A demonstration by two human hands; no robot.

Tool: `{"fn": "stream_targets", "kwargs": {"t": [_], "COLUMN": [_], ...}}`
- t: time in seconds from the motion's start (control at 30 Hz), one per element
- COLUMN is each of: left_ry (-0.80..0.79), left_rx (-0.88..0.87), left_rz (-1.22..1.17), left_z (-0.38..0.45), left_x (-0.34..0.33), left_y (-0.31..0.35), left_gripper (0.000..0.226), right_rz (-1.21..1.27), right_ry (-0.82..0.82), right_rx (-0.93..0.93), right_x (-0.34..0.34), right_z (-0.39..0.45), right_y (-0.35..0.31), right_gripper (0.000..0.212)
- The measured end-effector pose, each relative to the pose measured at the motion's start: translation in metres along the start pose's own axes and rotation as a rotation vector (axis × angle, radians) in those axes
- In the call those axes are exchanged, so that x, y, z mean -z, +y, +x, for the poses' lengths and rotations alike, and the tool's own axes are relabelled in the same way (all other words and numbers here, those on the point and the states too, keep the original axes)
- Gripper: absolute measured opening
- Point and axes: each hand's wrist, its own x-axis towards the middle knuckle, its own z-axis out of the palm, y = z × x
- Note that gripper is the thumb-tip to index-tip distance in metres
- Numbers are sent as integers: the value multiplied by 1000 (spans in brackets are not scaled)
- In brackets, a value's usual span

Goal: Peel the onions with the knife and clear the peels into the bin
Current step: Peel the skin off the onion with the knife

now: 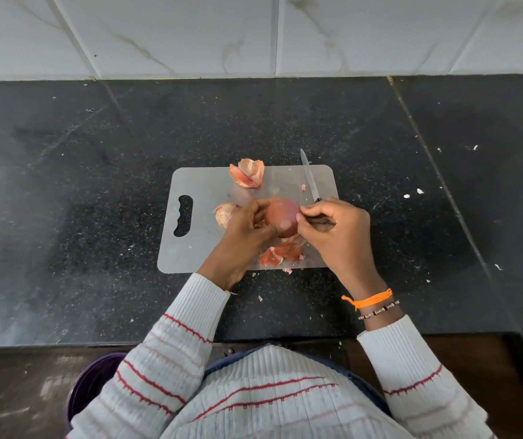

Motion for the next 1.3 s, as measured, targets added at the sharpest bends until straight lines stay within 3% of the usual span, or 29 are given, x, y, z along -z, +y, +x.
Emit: {"fn": "stream_targets", "kwargs": {"t": [0.17,0.4,0.6,1.07,1.3], "left_ry": [-25,49,70,84,99], "left_rx": [2,-15,-45,-72,-79], "left_rz": [16,4,63,123,118], "left_z": [-2,-2,-3,-6,-5], "left_x": [0,-2,-6,-10,-12], "left_y": [1,11,13,17,17], "left_gripper": [49,47,40,50,46], "right_rz": [-118,152,111,88,172], "right_ry": [40,56,63,94,82], "right_rx": [44,-215,-181,-122,-224], "right_x": [-1,-1,-1,-1,-1], "right_z": [1,-3,-1,-1,-2], "right_y": [5,-1,-3,2,0], "right_gripper": [6,10,4,6,6]}}
